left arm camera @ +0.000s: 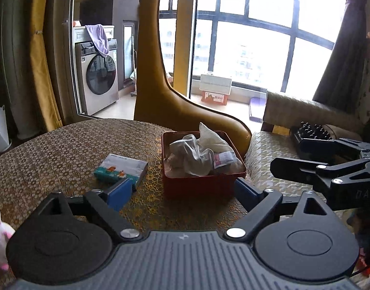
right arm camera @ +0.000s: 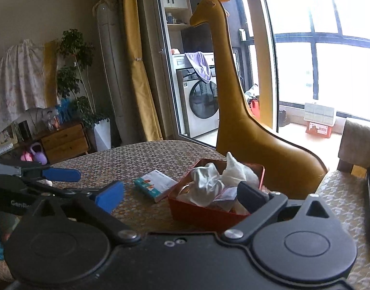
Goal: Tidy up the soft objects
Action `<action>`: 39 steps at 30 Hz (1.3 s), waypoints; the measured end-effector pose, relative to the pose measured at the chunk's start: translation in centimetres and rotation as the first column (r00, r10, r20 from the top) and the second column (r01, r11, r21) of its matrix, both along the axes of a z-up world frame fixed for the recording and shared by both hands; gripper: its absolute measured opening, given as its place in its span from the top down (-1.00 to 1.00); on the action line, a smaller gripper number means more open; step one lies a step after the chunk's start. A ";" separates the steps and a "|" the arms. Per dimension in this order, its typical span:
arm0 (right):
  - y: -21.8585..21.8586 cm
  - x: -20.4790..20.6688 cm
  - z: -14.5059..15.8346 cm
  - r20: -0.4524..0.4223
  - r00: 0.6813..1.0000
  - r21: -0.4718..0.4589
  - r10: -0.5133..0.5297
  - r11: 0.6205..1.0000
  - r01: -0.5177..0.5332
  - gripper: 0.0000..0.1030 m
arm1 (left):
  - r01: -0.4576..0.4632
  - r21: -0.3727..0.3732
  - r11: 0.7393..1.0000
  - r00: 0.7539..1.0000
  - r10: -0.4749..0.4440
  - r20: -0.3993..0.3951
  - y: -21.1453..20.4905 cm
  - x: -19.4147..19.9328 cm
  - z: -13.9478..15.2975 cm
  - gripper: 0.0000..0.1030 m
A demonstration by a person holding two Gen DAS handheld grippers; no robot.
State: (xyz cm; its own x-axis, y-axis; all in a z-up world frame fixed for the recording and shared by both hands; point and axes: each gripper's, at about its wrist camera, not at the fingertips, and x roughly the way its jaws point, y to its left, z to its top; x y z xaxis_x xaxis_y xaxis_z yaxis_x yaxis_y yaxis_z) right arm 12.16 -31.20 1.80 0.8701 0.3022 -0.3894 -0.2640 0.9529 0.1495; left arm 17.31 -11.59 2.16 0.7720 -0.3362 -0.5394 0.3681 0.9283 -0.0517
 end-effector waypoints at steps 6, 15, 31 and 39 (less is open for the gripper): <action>0.4 -1.0 -0.8 -0.005 1.000 0.036 -0.022 0.999 0.022 -0.99 | -0.027 0.013 1.000 0.999 0.027 0.030 0.3 -1.6 -0.2 -0.93; 0.6 -2.3 -1.0 0.004 0.999 0.037 -0.048 0.998 0.047 -0.99 | -0.051 -0.030 0.998 0.999 0.052 0.014 0.9 -2.5 -0.7 -0.93; 1.2 -3.0 -0.6 0.029 0.996 0.011 -0.084 0.996 0.083 -0.99 | -0.089 -0.037 0.995 0.994 0.091 0.065 1.2 -3.7 -0.2 -0.93; 1.5 -3.0 -0.6 0.030 0.997 0.011 -0.077 0.997 0.077 -0.99 | -0.091 -0.041 0.995 0.993 0.094 0.076 1.5 -3.8 0.0 -0.93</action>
State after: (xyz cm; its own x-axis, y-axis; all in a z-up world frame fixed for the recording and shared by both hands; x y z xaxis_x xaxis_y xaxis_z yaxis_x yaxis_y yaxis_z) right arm 9.17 -29.73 1.17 0.9022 0.2379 -0.3598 -0.1947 0.9689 0.1524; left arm 13.51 -10.12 2.17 0.8398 -0.2801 -0.4650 0.2848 0.9566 -0.0618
